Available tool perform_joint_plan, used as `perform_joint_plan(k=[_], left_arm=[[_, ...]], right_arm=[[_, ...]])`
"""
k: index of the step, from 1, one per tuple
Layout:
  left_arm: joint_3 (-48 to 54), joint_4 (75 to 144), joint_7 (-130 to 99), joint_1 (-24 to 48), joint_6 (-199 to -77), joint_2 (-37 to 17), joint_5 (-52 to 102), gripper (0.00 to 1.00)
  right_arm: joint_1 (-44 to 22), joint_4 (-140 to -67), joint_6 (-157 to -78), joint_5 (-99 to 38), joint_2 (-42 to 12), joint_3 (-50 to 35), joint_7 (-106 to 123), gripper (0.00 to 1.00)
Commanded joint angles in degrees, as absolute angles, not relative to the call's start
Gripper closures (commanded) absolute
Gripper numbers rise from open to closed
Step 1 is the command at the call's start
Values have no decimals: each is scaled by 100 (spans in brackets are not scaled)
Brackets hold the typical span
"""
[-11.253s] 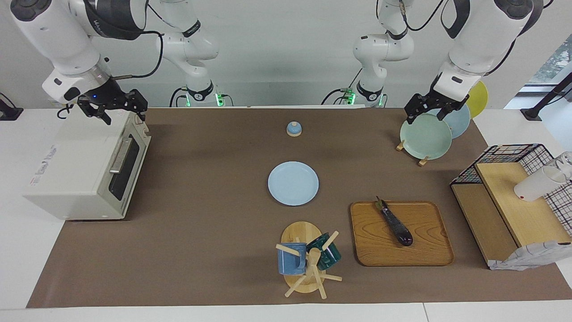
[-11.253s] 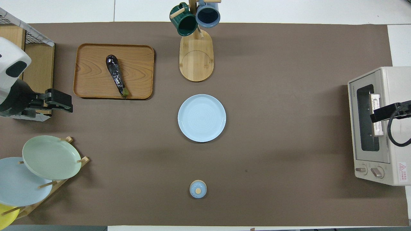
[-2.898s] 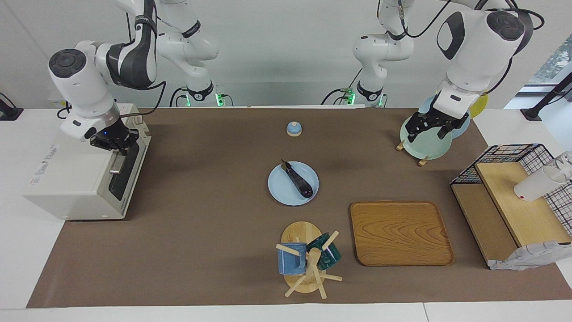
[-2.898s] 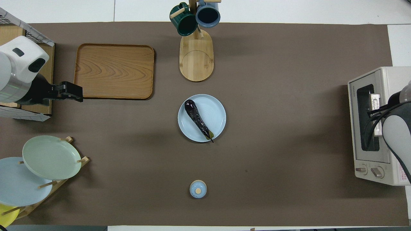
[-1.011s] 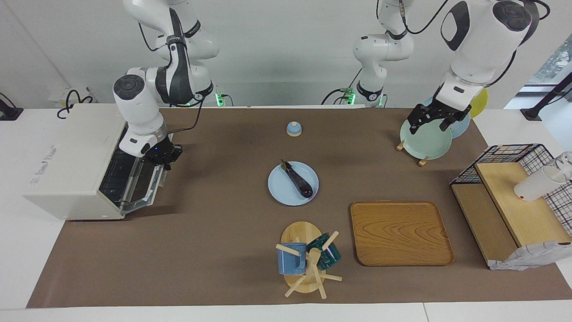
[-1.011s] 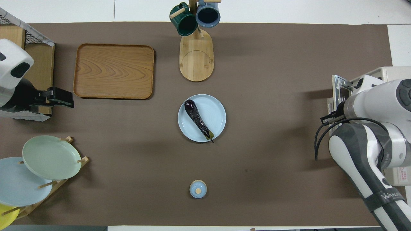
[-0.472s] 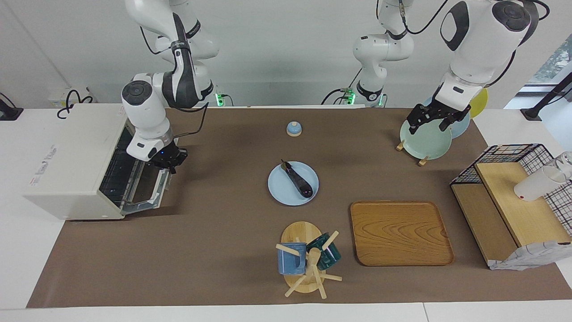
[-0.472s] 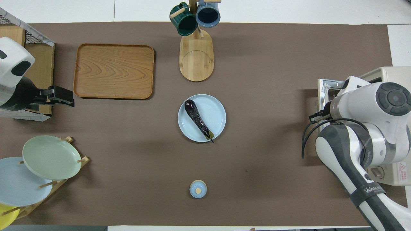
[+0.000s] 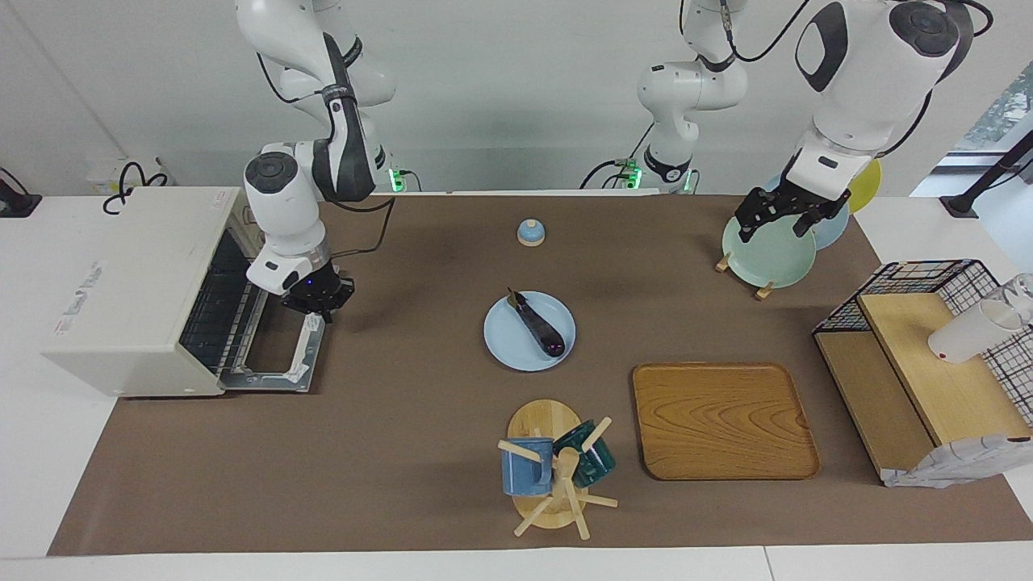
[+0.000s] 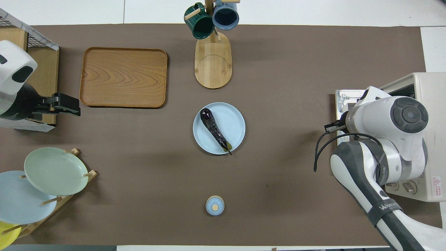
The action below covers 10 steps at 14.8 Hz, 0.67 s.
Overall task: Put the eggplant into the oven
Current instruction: 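Pull the oven door down and open with the right gripper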
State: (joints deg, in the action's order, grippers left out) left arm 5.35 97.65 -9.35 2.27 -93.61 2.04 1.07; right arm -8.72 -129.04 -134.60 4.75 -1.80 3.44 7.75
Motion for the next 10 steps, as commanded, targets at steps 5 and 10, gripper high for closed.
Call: perform_joint_plan(k=[5, 10], left_arm=[[580, 9686, -852, 176, -9325, 211, 193, 0], [563, 9686, -879, 141, -9316, 211, 193, 0]], right_arm=[[-1625, -12342, -12764, 413, -184, 325, 53, 92], [-2933, -10515, -11672, 413, -1070, 290, -1823, 72]])
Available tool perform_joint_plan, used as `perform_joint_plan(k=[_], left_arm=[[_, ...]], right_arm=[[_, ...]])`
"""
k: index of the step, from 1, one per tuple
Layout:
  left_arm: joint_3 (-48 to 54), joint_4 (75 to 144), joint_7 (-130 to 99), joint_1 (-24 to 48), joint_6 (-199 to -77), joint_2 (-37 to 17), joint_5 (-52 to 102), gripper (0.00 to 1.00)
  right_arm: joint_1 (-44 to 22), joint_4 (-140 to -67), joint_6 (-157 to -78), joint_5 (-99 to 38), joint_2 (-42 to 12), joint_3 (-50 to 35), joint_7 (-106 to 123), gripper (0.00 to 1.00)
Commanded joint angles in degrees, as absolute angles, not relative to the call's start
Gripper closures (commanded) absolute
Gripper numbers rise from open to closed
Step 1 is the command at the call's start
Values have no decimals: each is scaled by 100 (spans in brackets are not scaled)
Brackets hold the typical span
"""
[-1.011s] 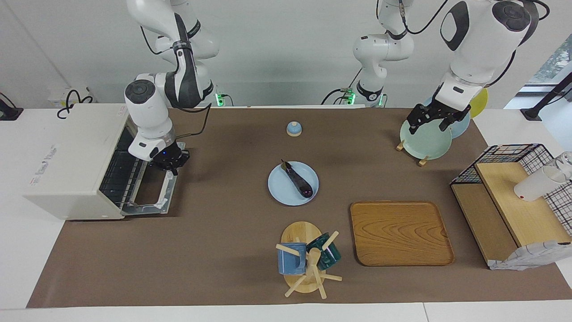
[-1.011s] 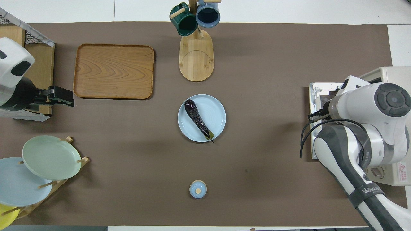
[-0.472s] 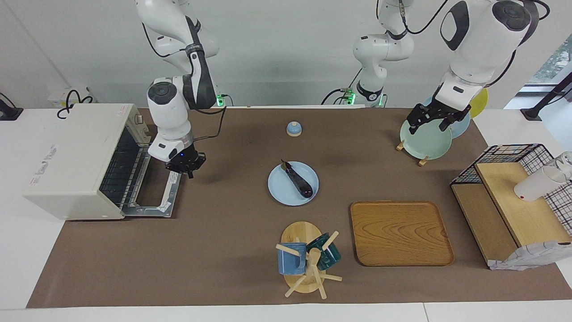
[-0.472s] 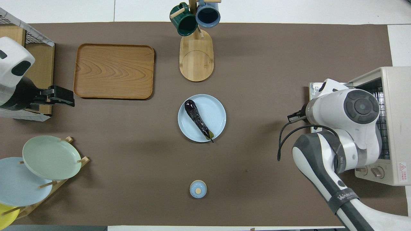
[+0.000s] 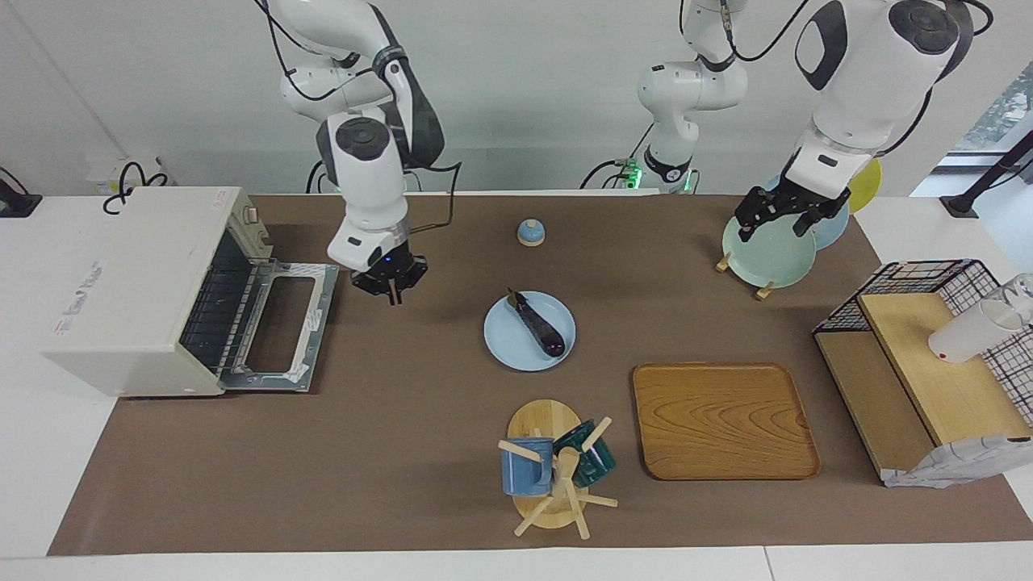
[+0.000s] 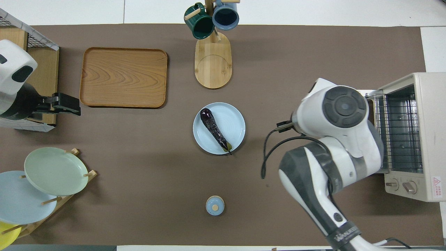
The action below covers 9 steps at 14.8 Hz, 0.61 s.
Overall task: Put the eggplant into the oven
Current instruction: 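Pull the oven door down and open with the right gripper, then move the right gripper to the blue plate and grasp the eggplant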
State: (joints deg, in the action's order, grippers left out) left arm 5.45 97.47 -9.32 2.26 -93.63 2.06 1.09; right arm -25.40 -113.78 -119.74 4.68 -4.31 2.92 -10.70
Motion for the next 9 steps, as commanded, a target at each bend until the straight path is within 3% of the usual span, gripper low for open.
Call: perform_joint_plan(k=[1, 2, 4, 9], left_arm=[[563, 9686, -879, 132, -9316, 211, 193, 0], [563, 9686, -879, 123, -9316, 211, 193, 0], [563, 9686, -879, 106, -9316, 211, 193, 0], [563, 9686, -879, 114, -9316, 211, 193, 0]], right_arm=[[-3223, -10207, -11646, 404, -1307, 281, -2107, 65], [-3487, -9795, -11515, 413, -1675, 290, -2440, 58], [-3970, -8759, -11207, 422, -2492, 281, -3169, 57], [-4543, -8481, -11582, 439, -2979, 281, -3997, 56]])
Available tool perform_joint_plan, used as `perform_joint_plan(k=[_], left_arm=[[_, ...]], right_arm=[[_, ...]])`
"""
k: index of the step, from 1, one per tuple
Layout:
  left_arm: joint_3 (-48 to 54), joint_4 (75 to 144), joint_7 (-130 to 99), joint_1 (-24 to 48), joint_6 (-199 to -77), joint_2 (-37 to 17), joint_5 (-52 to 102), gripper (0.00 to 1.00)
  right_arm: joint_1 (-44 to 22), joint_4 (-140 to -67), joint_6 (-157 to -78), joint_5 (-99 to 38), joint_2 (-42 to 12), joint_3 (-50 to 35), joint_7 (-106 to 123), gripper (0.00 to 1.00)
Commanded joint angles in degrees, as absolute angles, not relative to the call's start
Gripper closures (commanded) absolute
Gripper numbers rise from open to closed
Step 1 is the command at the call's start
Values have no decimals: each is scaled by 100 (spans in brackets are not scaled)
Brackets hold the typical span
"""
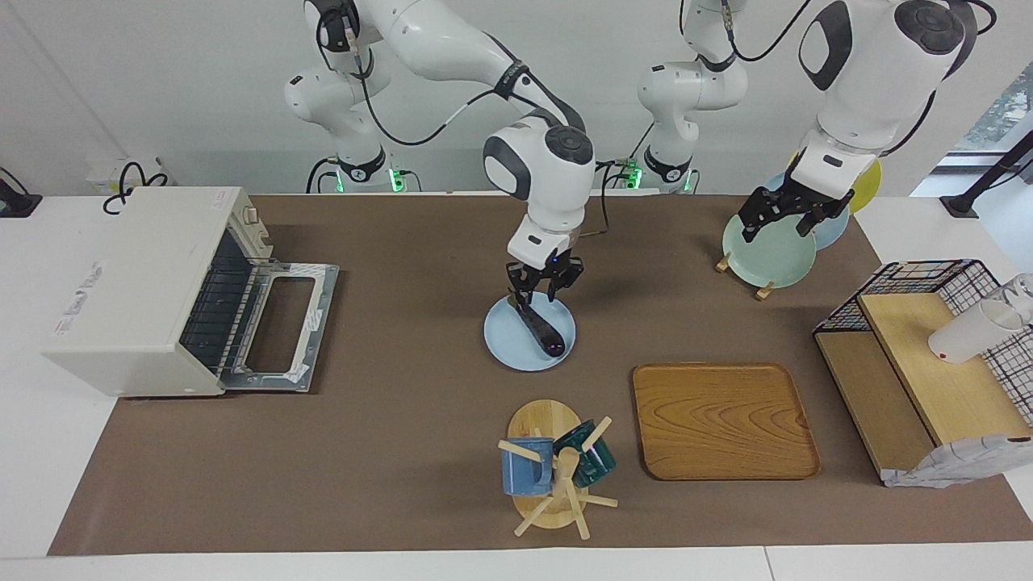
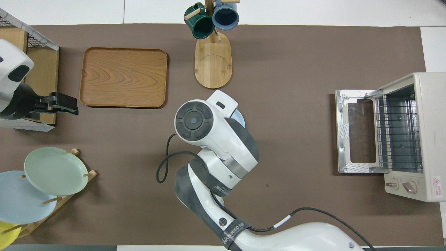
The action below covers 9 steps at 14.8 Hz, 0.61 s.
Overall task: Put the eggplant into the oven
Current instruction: 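Move the right gripper to the blue plate and grasp the eggplant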
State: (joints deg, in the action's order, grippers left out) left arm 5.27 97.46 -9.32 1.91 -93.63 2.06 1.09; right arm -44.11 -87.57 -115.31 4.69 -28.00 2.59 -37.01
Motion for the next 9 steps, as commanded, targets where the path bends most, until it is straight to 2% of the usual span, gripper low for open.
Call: perform_joint_plan(k=[1, 3, 7, 9], left_arm=[[554, 9686, -879, 114, -9316, 211, 193, 0], [554, 9686, -879, 106, -9316, 211, 193, 0], [563, 9694, -879, 114, -9316, 211, 193, 0], [554, 9686, -879, 114, -9325, 211, 193, 0]], right_arm=[[-4605, -8508, -11775, 431, -2979, 281, -4060, 55], [-4675, -8604, -11987, 474, -2979, 281, -4061, 51], [-4746, -9569, -12944, 667, -2787, 281, -3580, 51], [-4746, -9755, -13201, 677, -2760, 281, -3516, 51]])
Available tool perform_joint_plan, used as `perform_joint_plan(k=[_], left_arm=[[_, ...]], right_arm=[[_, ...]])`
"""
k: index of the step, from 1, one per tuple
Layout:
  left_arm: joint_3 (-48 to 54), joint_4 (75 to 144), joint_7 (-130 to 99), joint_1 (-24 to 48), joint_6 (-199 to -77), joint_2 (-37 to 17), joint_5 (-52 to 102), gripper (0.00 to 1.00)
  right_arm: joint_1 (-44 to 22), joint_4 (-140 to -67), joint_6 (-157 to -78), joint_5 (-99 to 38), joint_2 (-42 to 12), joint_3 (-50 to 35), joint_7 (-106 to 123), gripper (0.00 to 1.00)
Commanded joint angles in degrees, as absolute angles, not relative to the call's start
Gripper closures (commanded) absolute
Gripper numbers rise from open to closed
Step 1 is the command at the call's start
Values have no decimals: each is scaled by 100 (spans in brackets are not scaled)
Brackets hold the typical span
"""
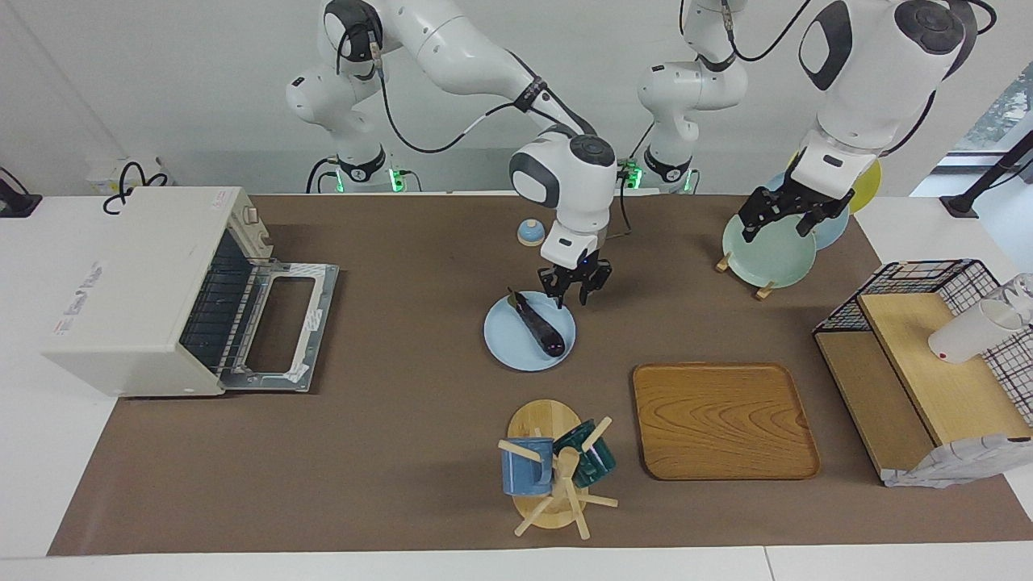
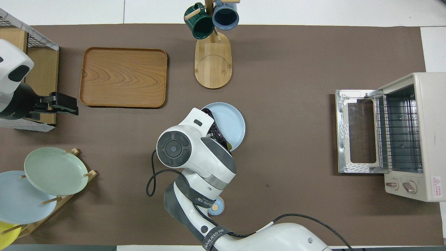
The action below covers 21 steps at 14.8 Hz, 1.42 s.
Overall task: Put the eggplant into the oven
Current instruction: 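Move the right gripper to the blue plate and grasp the eggplant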
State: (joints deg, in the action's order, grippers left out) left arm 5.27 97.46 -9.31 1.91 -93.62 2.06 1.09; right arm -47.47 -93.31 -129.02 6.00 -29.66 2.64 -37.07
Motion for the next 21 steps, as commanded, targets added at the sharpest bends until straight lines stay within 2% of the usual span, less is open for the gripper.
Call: perform_joint_plan(k=[1, 6, 10, 11, 13, 17, 21], left_arm=[[562, 9686, -879, 114, -9316, 211, 193, 0], [562, 9686, -879, 114, -9316, 211, 193, 0], [563, 9686, -879, 114, -9316, 211, 193, 0], [554, 9686, -879, 114, -9316, 211, 193, 0], [562, 9686, -879, 114, -9316, 211, 193, 0], [563, 9686, -879, 114, -9316, 211, 193, 0], [563, 9686, -879, 114, -9316, 211, 193, 0]], right_arm=[[-4746, -9773, -13192, 685, -2751, 281, -3490, 51], [-4746, -10185, -13569, 694, -2646, 281, -3445, 56], [-4781, -10371, -13772, 694, -2602, 281, -3445, 65], [-4781, -10380, -13772, 694, -2602, 281, -3445, 72], [-4781, -10380, -13790, 694, -2602, 281, -3445, 100], [-4912, -10362, -13510, 1009, -2558, 290, -3454, 100], [-4869, -9950, -12334, 1819, -2514, 290, -3428, 100]])
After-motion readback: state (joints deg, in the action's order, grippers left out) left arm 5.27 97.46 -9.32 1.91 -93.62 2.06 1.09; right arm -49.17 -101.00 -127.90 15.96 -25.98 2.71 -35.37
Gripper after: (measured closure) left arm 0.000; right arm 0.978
